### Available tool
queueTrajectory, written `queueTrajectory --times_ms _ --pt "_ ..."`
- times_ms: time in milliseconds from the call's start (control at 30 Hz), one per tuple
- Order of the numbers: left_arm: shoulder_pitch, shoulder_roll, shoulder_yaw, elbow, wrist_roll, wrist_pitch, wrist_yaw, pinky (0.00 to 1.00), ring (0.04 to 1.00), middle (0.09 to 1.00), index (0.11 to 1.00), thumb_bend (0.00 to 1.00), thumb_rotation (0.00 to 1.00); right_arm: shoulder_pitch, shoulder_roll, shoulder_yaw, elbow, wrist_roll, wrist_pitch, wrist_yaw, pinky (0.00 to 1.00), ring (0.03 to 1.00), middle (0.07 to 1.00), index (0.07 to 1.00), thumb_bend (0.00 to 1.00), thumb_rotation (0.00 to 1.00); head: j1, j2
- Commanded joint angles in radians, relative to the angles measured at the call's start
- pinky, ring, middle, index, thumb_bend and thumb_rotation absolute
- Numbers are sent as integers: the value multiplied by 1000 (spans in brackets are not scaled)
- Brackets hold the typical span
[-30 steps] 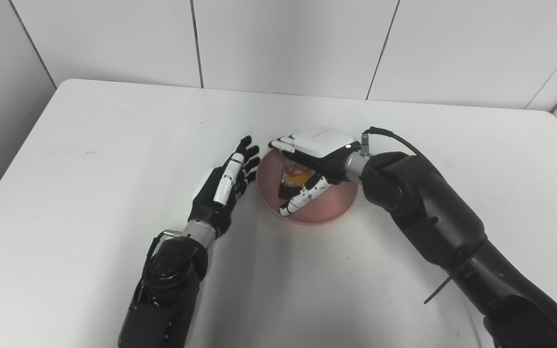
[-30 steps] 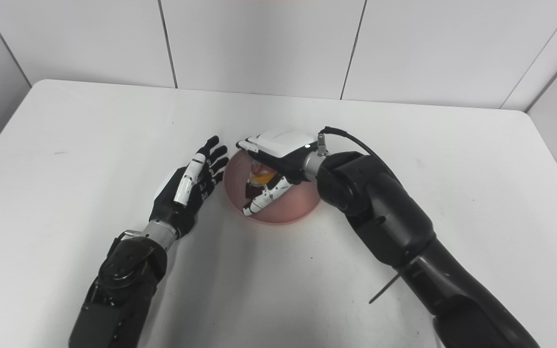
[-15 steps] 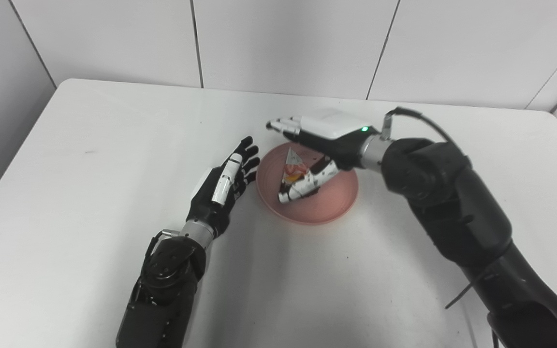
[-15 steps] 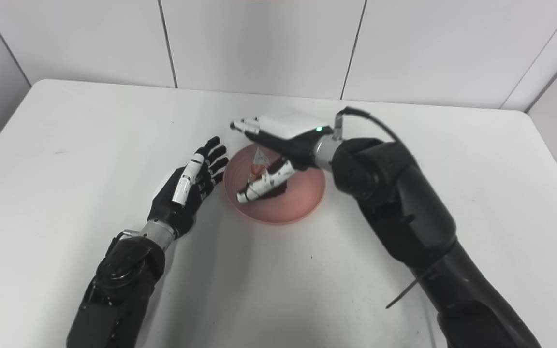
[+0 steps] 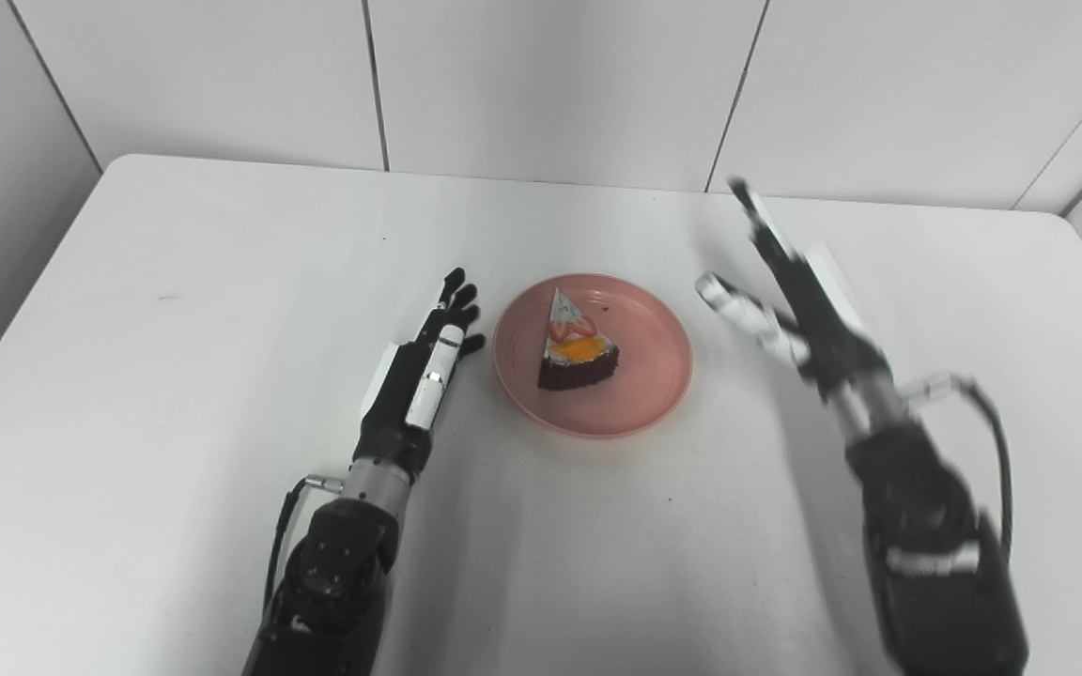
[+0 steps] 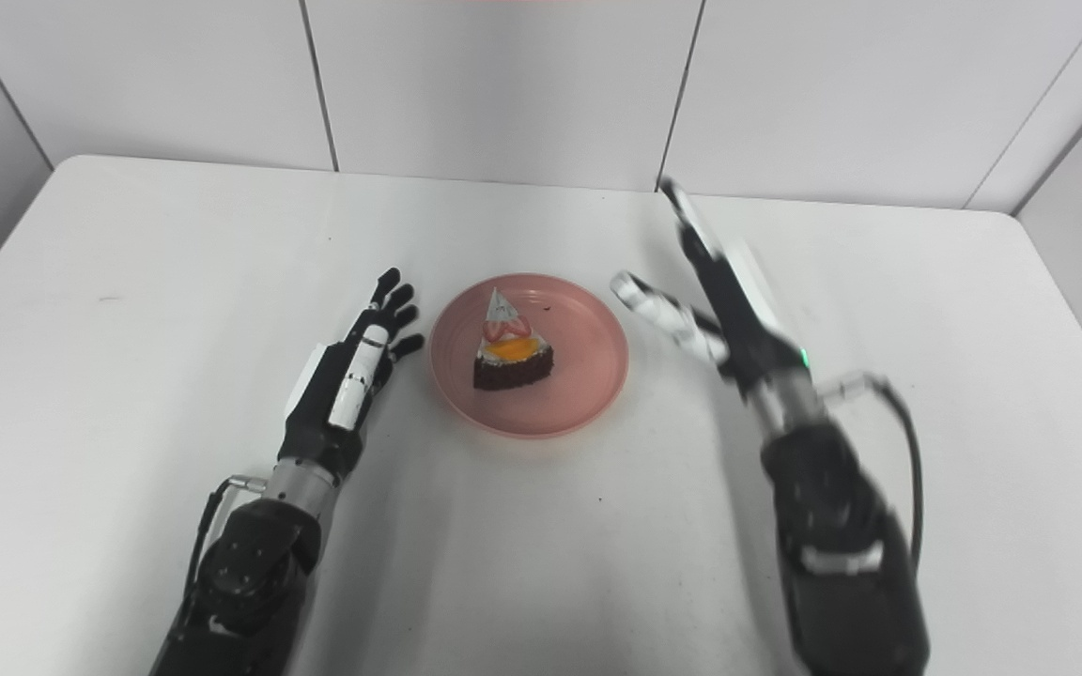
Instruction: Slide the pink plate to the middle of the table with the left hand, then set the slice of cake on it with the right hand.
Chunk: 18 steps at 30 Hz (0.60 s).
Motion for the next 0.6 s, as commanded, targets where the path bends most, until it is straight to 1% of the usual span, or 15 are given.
queueTrajectory --times_ms 0,67,133,233,300,400,467,567 --pt "44 6 8 -3 22 -22 19 999 1000 1000 1000 396 1000 1 33 -26 8 72 -157 -97 999 1000 1000 1000 757 1000 -2 -6" --pt "60 3 8 -7 25 -42 22 1000 1000 1000 1000 388 1000 39 55 -33 25 102 -223 -139 1000 1000 1000 1000 658 1000 -2 -8" --pt "74 2 8 -7 27 -62 22 1000 1000 1000 1000 391 1000 62 68 -30 38 113 -274 -170 1000 1000 1000 1000 611 1000 1 -11" --pt "90 -2 9 -9 28 -80 23 1000 1000 1000 1000 396 1000 74 73 -21 80 114 -351 -208 1000 1000 1000 1000 507 1000 5 -12" --pt "100 -3 9 -11 30 -92 26 1000 1000 1000 1000 401 1000 72 73 -17 113 112 -386 -229 1000 1000 1000 1000 486 1000 10 -10" --pt "111 -1 10 -11 33 -106 28 1000 1000 1000 1000 401 1000 70 74 -15 131 128 -401 -240 1000 1000 1000 1000 441 1000 11 -8" --pt "114 1 9 -11 32 -110 28 1000 1000 1000 1000 396 1000 68 73 -14 143 130 -409 -247 1000 1000 1000 1000 435 1000 12 -6" --pt "119 5 9 -16 24 -107 20 1000 1000 1000 1000 401 1000 72 76 -9 140 126 -392 -252 999 1000 1000 1000 429 1000 14 -3"
